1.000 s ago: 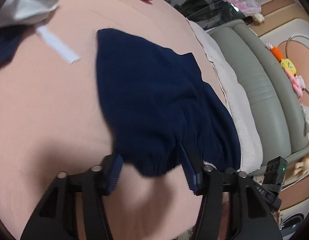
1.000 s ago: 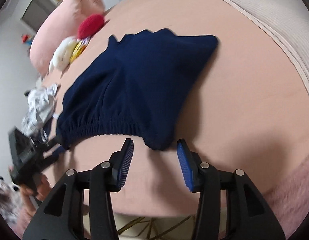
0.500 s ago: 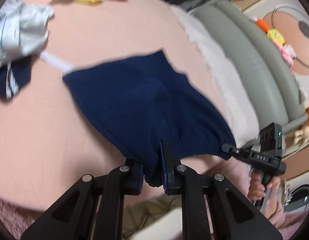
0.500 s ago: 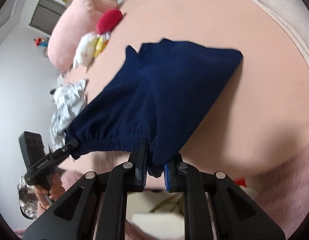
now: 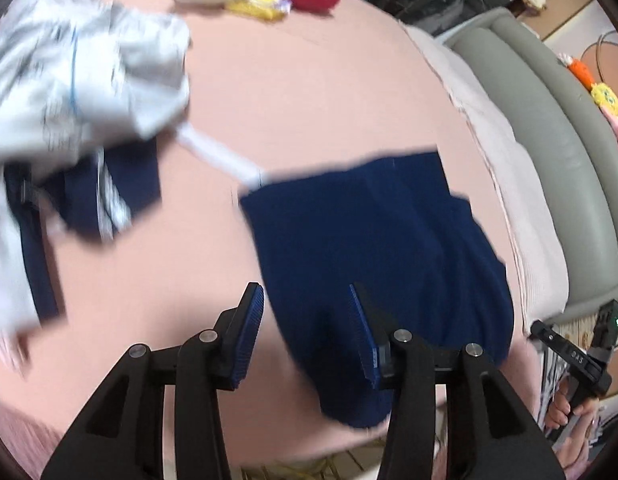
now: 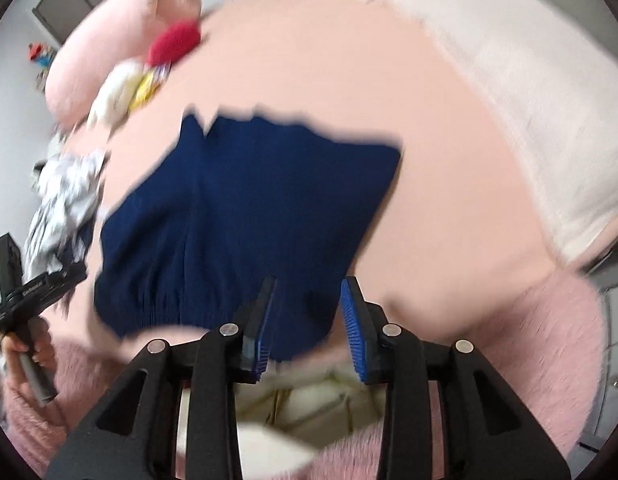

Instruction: Fold clothes

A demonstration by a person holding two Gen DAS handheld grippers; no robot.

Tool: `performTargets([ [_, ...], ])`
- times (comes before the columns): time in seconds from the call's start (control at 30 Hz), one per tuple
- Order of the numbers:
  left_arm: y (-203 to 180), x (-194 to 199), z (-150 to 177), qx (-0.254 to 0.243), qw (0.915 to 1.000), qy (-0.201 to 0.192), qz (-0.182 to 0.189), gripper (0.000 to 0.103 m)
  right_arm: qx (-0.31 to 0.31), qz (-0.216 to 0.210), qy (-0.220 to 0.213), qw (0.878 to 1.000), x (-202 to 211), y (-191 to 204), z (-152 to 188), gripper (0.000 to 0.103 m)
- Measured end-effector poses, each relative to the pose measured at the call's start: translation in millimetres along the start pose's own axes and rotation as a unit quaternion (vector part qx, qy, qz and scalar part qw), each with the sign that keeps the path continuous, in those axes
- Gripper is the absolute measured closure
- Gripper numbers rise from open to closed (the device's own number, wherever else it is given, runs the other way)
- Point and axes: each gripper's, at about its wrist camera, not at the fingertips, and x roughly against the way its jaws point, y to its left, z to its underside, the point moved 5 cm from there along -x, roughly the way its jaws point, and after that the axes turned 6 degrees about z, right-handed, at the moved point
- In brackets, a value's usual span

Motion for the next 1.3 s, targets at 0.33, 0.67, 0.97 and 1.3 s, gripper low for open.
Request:
performTargets([
  [0.33,33.4,-50.1,-25.3,0.027,0.9996,0.002,0.011,0.077,0.200,-0.002,-0.052,0.978,-65.4,122.5,-112.3,0.060],
  [0.67,34.7,-30.0,-38.6,-0.005,0.9969,-0.025,-0.075,0.092,0.304,-0.016,0.011,0.952,-161.2,180.4,-169.6,0.058],
  [0.97,47.0,-12.8,-36.0,-0.002,0.9967,-0.027,-0.076,0.088,0.362,-0.038,-0.002,0.931,-162.6,206.7,-157.9,0.046],
  [1.3,57.3,3.5,-41.1,-0.020,0.9942,-0.050,-0.093,0.099,0.280,-0.119,-0.009,0.952,-162.0,210.4,-174.4,0.097],
])
